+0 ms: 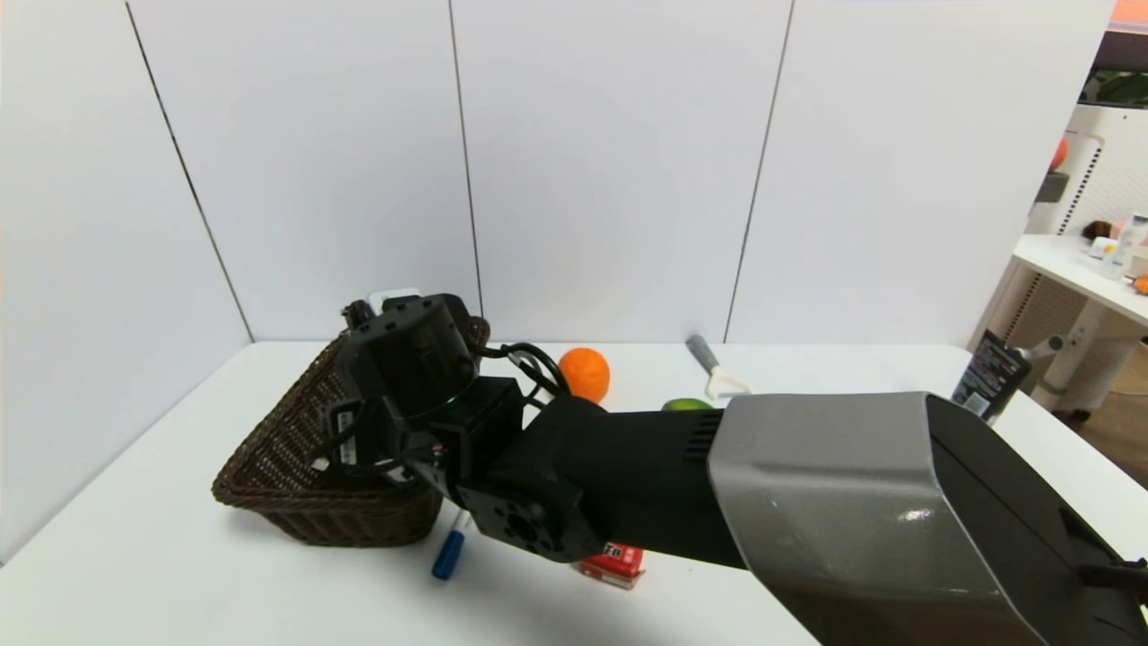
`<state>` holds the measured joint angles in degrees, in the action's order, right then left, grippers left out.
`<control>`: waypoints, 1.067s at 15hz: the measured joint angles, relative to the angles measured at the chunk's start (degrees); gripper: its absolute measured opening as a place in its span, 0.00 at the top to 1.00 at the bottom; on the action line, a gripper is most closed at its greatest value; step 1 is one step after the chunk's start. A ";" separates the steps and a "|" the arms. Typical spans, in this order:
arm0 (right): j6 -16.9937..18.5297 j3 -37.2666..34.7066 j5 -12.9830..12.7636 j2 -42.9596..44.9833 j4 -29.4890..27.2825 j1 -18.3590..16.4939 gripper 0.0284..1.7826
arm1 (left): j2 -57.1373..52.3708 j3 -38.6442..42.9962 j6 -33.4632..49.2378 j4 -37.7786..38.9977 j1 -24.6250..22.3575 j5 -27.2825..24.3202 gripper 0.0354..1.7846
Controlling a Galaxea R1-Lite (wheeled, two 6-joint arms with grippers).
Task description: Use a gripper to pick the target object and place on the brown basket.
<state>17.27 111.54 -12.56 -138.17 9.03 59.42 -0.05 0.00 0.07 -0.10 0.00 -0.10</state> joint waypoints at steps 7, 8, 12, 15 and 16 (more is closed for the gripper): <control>0.91 -0.61 0.13 11.59 -12.47 -2.76 0.12 | 0.00 0.00 0.02 0.00 0.00 0.02 0.06; 1.16 -1.45 0.16 15.20 -17.80 -4.73 0.11 | 0.00 0.00 0.00 0.00 0.00 0.00 0.06; 1.13 -13.31 0.27 28.94 -39.44 -17.83 0.08 | 0.00 0.00 0.00 0.00 0.00 0.00 0.06; 0.44 -28.55 0.57 39.55 -45.86 -27.67 0.07 | 0.00 0.00 0.00 0.00 0.00 0.00 0.06; 0.30 -32.85 0.52 43.02 -46.32 -30.18 0.06 | 0.00 0.00 -0.02 0.00 0.00 0.00 0.06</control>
<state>17.58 78.69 -12.03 -95.15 -37.29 29.23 -0.05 0.00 0.05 -0.10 0.00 -0.10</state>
